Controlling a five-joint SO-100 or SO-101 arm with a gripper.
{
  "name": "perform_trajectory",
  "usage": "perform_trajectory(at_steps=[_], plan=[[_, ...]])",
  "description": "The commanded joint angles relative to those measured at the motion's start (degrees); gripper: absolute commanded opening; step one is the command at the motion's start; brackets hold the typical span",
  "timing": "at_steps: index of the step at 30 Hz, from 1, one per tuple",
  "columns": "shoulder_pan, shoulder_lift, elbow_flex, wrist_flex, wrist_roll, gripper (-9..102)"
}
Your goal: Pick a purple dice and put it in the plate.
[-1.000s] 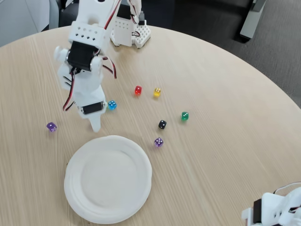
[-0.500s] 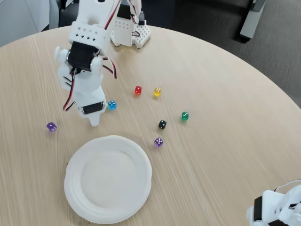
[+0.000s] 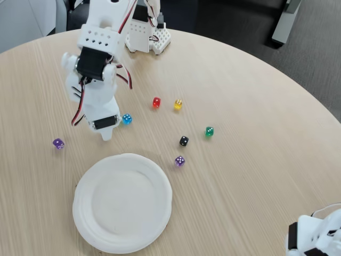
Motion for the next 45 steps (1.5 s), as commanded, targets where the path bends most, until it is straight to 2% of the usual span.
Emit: perform_trajectory(at_steps=[1, 13, 21, 30, 34, 45], plan=[[0.35, 0.35, -1.14, 0.26, -0.88, 0], [0.44, 1.67, -1.76, 0.53, -1.85, 0], [0.35, 11.43, -2.02, 9.32, -3.96, 0], [0.18, 19.6, -1.23, 10.2, -5.45, 0], [-5.19, 23.2, -1.23, 10.2, -6.59, 0], [-26.1, 26.37, -1.14, 10.2, 3.16, 0]])
